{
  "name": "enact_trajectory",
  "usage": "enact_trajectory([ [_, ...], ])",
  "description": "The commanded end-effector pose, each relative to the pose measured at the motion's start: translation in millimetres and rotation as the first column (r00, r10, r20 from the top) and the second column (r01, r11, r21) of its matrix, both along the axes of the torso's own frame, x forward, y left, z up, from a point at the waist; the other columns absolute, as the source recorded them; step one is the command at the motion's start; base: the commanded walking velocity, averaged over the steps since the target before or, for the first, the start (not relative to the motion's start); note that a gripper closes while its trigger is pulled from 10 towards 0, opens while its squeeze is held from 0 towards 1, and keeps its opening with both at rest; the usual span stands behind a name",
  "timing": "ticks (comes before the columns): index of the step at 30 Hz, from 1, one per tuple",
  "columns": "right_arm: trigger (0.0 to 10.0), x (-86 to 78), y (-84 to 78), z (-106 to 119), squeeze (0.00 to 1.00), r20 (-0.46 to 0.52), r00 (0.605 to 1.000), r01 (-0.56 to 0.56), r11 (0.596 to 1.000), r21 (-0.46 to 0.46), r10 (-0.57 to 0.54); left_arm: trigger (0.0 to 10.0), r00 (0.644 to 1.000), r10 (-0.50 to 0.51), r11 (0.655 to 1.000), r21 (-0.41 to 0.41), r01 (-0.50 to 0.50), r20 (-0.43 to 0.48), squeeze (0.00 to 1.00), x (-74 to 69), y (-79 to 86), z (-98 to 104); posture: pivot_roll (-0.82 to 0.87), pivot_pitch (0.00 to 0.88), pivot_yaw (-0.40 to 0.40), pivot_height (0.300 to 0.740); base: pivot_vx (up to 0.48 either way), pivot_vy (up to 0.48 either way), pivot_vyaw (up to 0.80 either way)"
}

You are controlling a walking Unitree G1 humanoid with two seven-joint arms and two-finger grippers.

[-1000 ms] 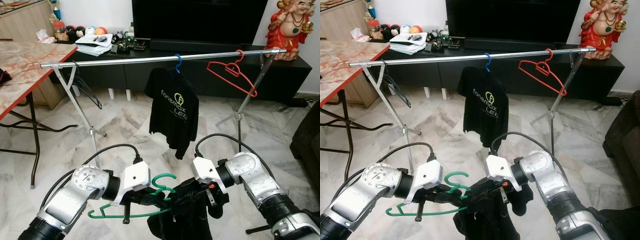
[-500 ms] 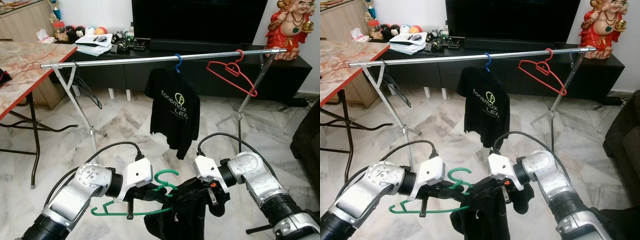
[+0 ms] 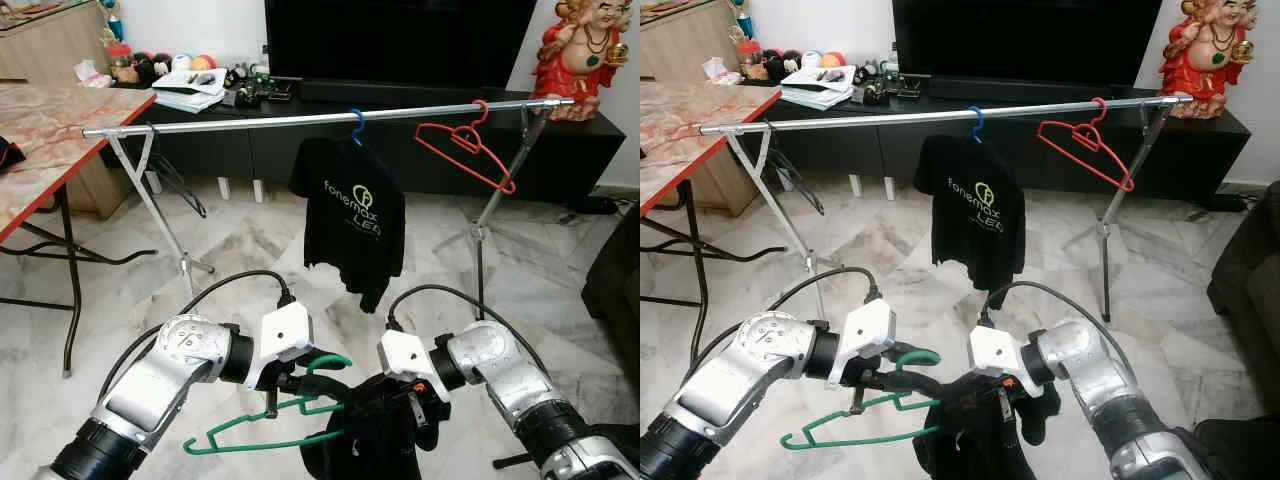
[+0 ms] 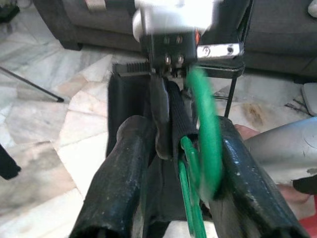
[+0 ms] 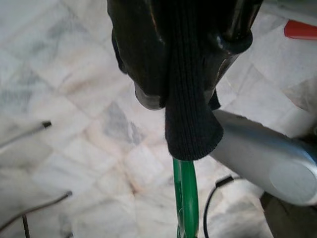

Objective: Hang hanger

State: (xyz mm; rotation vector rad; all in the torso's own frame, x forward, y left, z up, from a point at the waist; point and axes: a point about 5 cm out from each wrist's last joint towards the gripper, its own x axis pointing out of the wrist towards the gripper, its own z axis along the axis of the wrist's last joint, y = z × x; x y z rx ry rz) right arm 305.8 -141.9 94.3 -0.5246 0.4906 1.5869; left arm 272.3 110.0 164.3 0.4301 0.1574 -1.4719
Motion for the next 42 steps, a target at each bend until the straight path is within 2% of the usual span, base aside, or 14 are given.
enact_trajectory([
  [1, 0.0, 0.1, -4.2, -2, 0.0, 0.021, 1.0, 0.006, 1.0, -0.028, -0.005, 10.0, 1.0, 0.01, 1.0, 0.002, -0.01, 0.012, 1.0, 0.5, 7.3, 7, 0.04, 0.034, 0.018, 0.74, 0.0, 0.0, 0.0],
  [6, 0.0, 6.6, -13.6, -4, 0.0, 0.072, 0.992, 0.106, 0.993, -0.041, -0.103, 10.0, 1.0, 0.014, 0.999, 0.038, -0.013, -0.006, 1.0, -0.8, 17.8, 6, 0.04, 0.04, 0.016, 0.74, 0.0, 0.0, 0.0],
  [9, 0.0, 18.4, -25.3, -2, 0.0, 0.137, 0.954, 0.272, 0.962, -0.029, -0.266, 10.0, 0.999, 0.05, 0.997, 0.055, -0.05, 0.0, 1.0, 0.8, 27.4, 6, 0.04, 0.049, 0.015, 0.74, 0.0, 0.0, 0.0],
  [10, 0.0, 26.5, -32.7, 0, 0.0, 0.195, 0.907, 0.385, 0.923, -0.021, -0.374, 10.0, 0.996, 0.091, 0.994, 0.053, -0.091, 0.016, 1.0, 3.4, 32.3, 6, 0.04, 0.057, 0.015, 0.74, 0.0, 0.0, 0.0],
  [15, 0.0, 35.7, -44.4, 4, 0.0, 0.266, 0.819, 0.526, 0.85, 0.004, -0.508, 10.0, 0.98, 0.195, 0.98, 0.031, -0.196, 0.051, 1.0, 10.7, 41.4, 6, 0.04, 0.068, 0.016, 0.74, 0.0, 0.0, 0.0],
  [17, 0.0, 41.8, -51.7, 8, 0.0, 0.284, 0.748, 0.618, 0.786, 0.032, -0.6, 10.0, 0.95, 0.295, 0.954, 0.012, -0.298, 0.099, 1.0, 19.4, 47.8, 3, 0.04, 0.071, 0.017, 0.74, 0.0, 0.0, 0.0],
  [20, 0.0, 48.9, -52.5, 19, 0.0, 0.293, 0.683, 0.673, 0.732, 0.102, -0.669, 10.0, 0.899, 0.421, 0.906, 0.0, -0.424, 0.117, 1.0, 29.2, 58.9, -6, 0.04, 0.085, 0.022, 0.74, 0.0, 0.0, 0.0],
  [21, 0.0, 51.0, -49.6, 23, 0.0, 0.297, 0.674, 0.674, 0.728, 0.127, -0.676, 10.0, 0.877, 0.467, 0.882, 0.006, -0.471, 0.115, 0.0, 32.7, 63.7, -10, 0.03, 0.091, 0.024, 0.74, 0.0, 0.0, 0.0],
  [22, 0.0, 53.7, -42.4, 32, 0.0, 0.307, 0.671, 0.661, 0.732, 0.166, -0.675, 10.0, 0.845, 0.525, 0.849, 0.005, -0.528, 0.1, 0.0, 36.5, 69.5, -16, 0.03, 0.095, 0.026, 0.74, 0.0, 0.0, 0.0],
  [26, 0.0, 59.1, -28.3, 51, 0.0, 0.326, 0.657, 0.639, 0.732, 0.238, -0.68, 10.0, 0.79, 0.61, 0.792, -0.034, -0.609, 0.06, 0.0, 41.8, 68.0, -29, 0.03, 0.103, 0.027, 0.74, 0.0, 0.0, 0.0],
  [30, 0.0, 61.6, -13.7, 72, 0.0, 0.341, 0.663, 0.598, 0.746, 0.294, -0.666, 10.0, 0.779, 0.626, 0.778, -0.052, -0.626, -0.015, 0.0, 41.5, 60.8, -43, 0.03, 0.111, 0.029, 0.74, 0.0, 0.0, 0.0],
  [34, 0.0, 60.5, -0.8, 87, 0.0, 0.361, 0.667, 0.561, 0.758, 0.331, -0.651, 10.0, 0.753, 0.658, 0.75, -0.069, -0.658, -0.018, 0.0, 45.2, 54.4, -56, 0.02, 0.116, 0.033, 0.74, 0.0, 0.0, 0.0],
  [38, 0.0, 45.5, 22.7, 104, 0.0, 0.36, 0.692, 0.501, 0.775, 0.384, -0.626, 10.0, 0.715, 0.693, 0.705, -0.122, -0.699, -0.092, 0.0, 51.0, 42.8, -70, 0.02, 0.128, 0.038, 0.74, 0.0, 0.0, 0.0],
  [42, 0.0, 38.5, 28.4, 105, 0.0, 0.375, 0.696, 0.489, 0.787, 0.377, -0.612, 10.0, 0.718, 0.686, 0.708, -0.12, -0.696, -0.116, 0.0, 51.0, 35.5, -78, 0.01, 0.131, 0.042, 0.74, 0.0, 0.0, 0.0],
])
